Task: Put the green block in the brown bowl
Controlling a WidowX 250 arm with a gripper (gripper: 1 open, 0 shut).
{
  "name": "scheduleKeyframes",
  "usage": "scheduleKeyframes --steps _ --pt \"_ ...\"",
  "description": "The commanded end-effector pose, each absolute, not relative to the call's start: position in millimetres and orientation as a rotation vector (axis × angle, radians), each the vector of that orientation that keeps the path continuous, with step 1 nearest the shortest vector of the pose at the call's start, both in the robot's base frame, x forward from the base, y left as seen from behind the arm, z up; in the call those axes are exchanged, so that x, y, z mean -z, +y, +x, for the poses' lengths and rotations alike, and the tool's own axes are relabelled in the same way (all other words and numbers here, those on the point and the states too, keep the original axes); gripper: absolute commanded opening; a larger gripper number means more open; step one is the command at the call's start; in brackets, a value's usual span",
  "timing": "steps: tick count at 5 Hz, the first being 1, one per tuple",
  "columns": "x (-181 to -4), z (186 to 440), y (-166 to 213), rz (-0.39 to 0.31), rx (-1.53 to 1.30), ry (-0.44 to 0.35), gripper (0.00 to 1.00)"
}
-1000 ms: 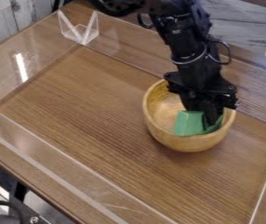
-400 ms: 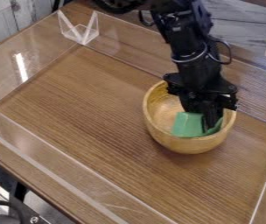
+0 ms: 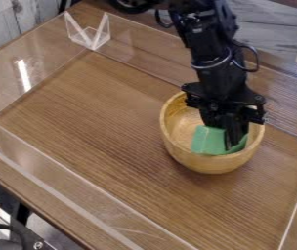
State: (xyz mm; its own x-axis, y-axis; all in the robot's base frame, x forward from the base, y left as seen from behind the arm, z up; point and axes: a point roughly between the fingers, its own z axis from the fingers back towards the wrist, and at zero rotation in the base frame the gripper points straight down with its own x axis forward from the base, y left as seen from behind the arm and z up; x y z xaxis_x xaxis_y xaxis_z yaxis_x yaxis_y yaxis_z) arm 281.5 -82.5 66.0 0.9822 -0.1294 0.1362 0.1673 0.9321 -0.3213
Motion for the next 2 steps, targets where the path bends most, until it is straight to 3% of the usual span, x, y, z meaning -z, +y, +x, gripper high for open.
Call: scheduleKeyframes --steps 1,2 --pt "-86.4 293.3 -80.4 -0.34 0.156 -0.173 0.0" --pt "-86.4 292.2 -79.5 -0.342 0.152 -0.159 0.0"
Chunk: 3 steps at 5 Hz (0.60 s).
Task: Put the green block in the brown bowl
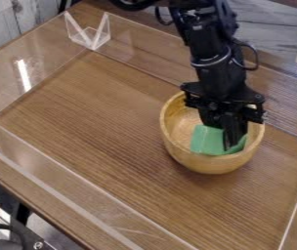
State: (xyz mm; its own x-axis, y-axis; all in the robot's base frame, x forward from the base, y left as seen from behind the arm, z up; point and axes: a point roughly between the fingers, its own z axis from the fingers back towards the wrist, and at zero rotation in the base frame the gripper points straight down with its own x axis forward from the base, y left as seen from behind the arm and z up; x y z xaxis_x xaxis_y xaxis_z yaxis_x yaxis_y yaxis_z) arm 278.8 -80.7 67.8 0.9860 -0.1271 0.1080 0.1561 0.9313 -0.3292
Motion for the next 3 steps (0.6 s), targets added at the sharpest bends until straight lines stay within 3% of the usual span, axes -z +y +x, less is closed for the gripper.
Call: scheduleKeyframes --steps 1,3 --pt "-86.4 291.3 -78.6 -0.345 0.148 -0.146 0.0" --pt "-86.3 290.2 -76.9 -0.35 0.142 -0.124 0.0"
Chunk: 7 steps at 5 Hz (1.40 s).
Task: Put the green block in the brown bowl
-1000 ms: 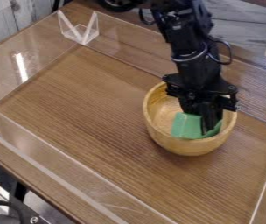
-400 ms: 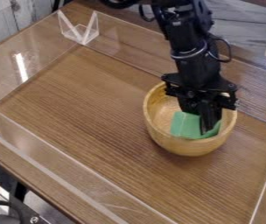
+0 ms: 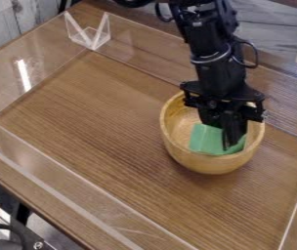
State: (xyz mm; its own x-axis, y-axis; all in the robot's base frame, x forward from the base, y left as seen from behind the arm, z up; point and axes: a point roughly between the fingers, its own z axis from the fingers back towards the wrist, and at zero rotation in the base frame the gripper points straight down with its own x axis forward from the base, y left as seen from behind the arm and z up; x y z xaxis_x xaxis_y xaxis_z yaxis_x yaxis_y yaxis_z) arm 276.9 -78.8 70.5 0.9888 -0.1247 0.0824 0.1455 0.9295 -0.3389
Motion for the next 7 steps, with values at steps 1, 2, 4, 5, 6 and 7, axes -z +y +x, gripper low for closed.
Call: scheduleKeyframes --steps 1,2,4,5,6,7 --pt "-86.2 289.9 -76.1 -0.352 0.139 -0.116 0.0" --pt "-86.0 289.8 -75.3 -0.355 0.137 -0.109 0.0" --pt "-85.3 290.3 -73.7 -0.359 0.131 -0.098 0.0" --pt "-85.0 290.5 -72.9 -0.361 0.128 -0.093 0.0" --pt "-84.7 290.7 -72.2 -0.363 0.125 -0.087 0.0" --pt "-84.3 291.0 -71.5 -0.365 0.123 -0.083 0.0"
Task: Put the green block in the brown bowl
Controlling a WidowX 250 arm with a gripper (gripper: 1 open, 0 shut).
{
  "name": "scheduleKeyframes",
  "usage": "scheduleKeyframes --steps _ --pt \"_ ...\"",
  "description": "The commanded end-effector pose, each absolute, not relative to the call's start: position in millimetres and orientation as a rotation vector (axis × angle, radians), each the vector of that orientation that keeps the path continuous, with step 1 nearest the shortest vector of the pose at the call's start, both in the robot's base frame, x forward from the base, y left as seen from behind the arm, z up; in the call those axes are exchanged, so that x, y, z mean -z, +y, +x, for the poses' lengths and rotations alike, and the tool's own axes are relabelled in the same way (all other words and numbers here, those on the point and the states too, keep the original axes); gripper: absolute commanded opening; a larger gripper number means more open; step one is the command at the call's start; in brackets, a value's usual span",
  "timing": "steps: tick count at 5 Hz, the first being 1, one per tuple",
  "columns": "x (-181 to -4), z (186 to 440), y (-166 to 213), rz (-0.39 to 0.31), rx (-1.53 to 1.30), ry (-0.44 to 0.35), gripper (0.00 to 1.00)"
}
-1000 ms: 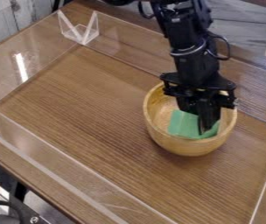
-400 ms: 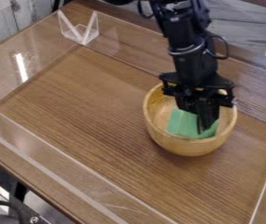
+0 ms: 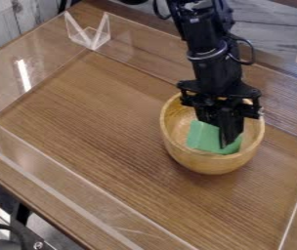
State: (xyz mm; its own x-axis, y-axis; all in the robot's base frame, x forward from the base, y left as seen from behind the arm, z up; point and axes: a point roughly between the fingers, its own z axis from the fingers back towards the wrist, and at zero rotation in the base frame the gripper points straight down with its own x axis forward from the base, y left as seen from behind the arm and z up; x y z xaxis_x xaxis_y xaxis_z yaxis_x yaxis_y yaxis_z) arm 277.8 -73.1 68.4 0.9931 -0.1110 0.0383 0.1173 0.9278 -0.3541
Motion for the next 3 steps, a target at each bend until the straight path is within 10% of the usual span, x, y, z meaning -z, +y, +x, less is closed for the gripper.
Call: scheduleKeyframes --steps 1,3 --pt "-83.8 291.1 -70.8 -0.367 0.121 -0.077 0.0" --pt "-83.6 290.7 -69.5 -0.371 0.116 -0.062 0.0"
